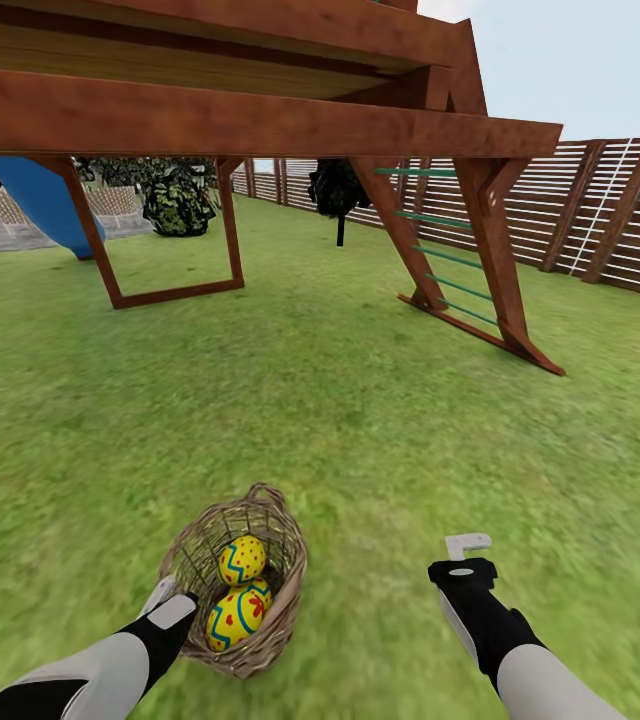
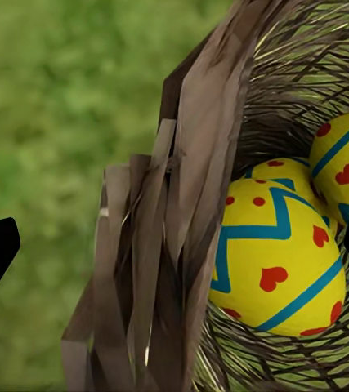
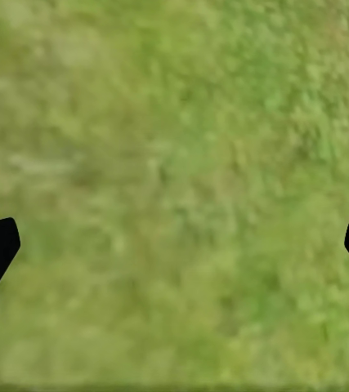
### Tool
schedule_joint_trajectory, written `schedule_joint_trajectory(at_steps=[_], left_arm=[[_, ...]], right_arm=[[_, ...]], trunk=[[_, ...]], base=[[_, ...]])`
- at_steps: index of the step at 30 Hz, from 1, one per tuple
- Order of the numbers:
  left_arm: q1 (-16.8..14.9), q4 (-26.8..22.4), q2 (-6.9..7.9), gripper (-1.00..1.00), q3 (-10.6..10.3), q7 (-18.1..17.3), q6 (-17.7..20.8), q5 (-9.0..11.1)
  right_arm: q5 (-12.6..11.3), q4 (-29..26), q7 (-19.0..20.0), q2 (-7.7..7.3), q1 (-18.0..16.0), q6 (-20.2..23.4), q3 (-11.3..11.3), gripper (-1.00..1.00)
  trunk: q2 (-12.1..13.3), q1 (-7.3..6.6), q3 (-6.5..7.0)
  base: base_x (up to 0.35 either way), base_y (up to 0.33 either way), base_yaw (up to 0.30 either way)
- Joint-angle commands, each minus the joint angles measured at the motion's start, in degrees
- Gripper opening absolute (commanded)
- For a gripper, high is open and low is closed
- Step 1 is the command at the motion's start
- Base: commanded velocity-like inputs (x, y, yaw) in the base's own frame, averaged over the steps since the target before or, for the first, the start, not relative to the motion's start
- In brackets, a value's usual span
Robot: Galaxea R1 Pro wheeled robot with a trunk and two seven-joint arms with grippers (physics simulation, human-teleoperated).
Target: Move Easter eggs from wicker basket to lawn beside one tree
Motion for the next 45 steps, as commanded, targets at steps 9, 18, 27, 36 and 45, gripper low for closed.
schedule_joint_trajectory(at_steps=[9, 18, 27, 36, 45], left_arm=[[0.0, 1.4, 0.06, -1.00, 0.4, 0.1, -0.3, 0.1], [0.0, 1.4, 0.01, -1.00, 0.4, 0.1, -0.3, 0.1], [0.0, 1.3, -0.52, -1.00, 0.3, 0.1, -0.4, -0.4], [0.0, 1.1, -0.46, -1.00, 0.3, 0.1, -0.4, -0.3], [0.0, 1.0, -0.46, -1.00, 0.3, 0.4, -0.4, -0.2]], right_arm=[[0.6, -0.1, -0.1, -0.01, 0.0, 0.6, 0.2, 1.00], [0.6, -0.1, -0.1, -0.01, 0.0, 0.6, 0.2, 1.00], [0.6, -0.1, -0.1, -0.01, 0.0, 0.6, 0.2, 1.00], [0.6, 0.0, -0.1, -0.01, 0.0, 0.6, 0.2, 1.00], [0.6, 0.0, -0.1, 0.02, 0.0, 0.6, 0.2, 1.00]], trunk=[[0.0, -0.01, -0.05], [0.0, -0.01, -0.05], [0.0, -0.01, -0.05], [1.2, -0.67, 0.49], [4.8, -2.64, 2.11]], base=[[0.000, 0.000, 0.000], [0.000, 0.000, 0.000], [0.000, 0.000, 0.000], [0.000, 0.000, 0.000], [0.000, 0.000, 0.000]])
